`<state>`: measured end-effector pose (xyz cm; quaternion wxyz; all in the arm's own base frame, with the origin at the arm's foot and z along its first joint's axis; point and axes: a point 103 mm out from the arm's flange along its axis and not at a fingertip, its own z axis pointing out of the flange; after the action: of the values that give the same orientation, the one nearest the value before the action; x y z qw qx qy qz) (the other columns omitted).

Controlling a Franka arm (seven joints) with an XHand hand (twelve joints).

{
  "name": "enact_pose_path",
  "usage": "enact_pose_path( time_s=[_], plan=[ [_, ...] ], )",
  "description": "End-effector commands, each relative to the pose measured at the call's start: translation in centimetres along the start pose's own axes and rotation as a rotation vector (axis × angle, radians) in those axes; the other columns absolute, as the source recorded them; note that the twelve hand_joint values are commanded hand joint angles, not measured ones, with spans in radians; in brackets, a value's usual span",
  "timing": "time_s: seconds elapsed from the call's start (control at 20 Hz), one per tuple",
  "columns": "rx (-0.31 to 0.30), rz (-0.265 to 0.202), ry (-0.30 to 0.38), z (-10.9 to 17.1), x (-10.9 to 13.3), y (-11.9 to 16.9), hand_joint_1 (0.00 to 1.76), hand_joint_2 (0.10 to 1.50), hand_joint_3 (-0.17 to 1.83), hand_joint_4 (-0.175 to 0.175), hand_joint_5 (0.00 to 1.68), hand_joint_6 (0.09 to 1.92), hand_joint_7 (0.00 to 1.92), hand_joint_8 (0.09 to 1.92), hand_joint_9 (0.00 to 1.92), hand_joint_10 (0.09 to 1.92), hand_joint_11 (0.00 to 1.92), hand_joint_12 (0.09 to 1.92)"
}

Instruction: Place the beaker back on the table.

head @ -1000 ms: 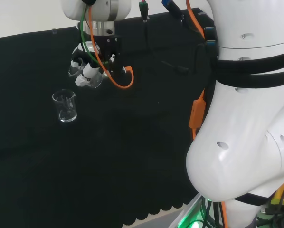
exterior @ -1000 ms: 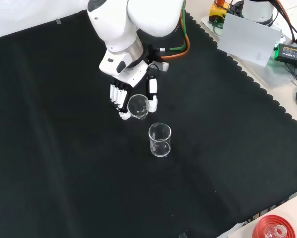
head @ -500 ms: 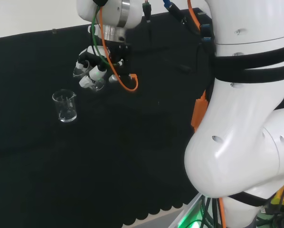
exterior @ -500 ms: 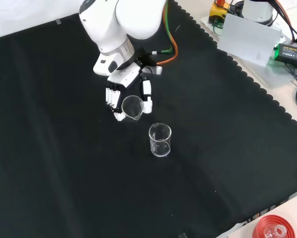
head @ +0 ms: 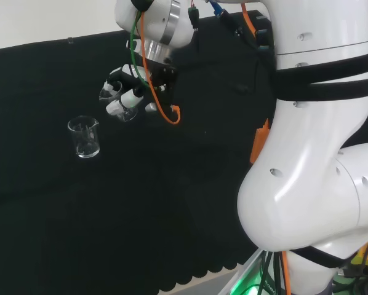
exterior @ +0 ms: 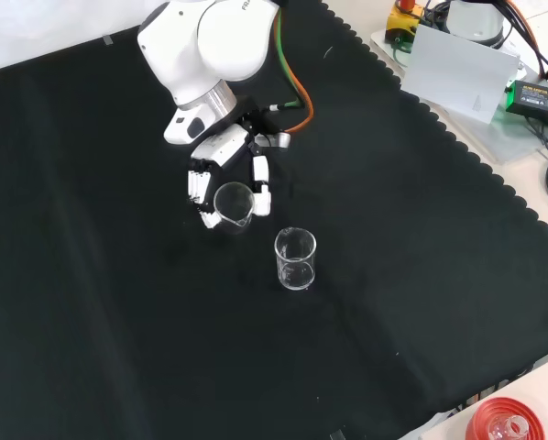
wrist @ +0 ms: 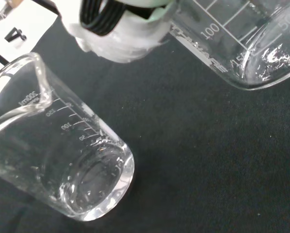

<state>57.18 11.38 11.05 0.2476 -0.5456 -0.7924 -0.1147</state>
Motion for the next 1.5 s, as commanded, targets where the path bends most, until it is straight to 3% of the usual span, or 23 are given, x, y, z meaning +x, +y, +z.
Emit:
enact_pose_path(
  time_s=[0.05,0.55,0.8,1.5],
  plan=[
    [-0.048,0.006,0.07,0.6,-0.9,0.5,1.41,1.08,-0.17,-0.125,1.06,0.85,1.24,0.59,1.3,0.72,0.82,0.9],
    [-0.052,0.003,0.049,2.0,-0.8,0.6,1.41,1.08,-0.17,-0.124,1.06,0.86,1.23,0.6,1.29,0.72,0.81,0.9],
    [-0.089,0.008,0.084,2.9,-1.1,0.7,1.41,1.08,-0.17,-0.126,1.05,0.86,1.23,0.6,1.29,0.73,0.81,0.9],
    [-0.101,0.044,0.177,4.2,-2.9,0.7,1.41,1.08,-0.17,-0.136,1.05,0.87,1.24,0.59,1.28,0.76,0.81,0.9]
  ],
)
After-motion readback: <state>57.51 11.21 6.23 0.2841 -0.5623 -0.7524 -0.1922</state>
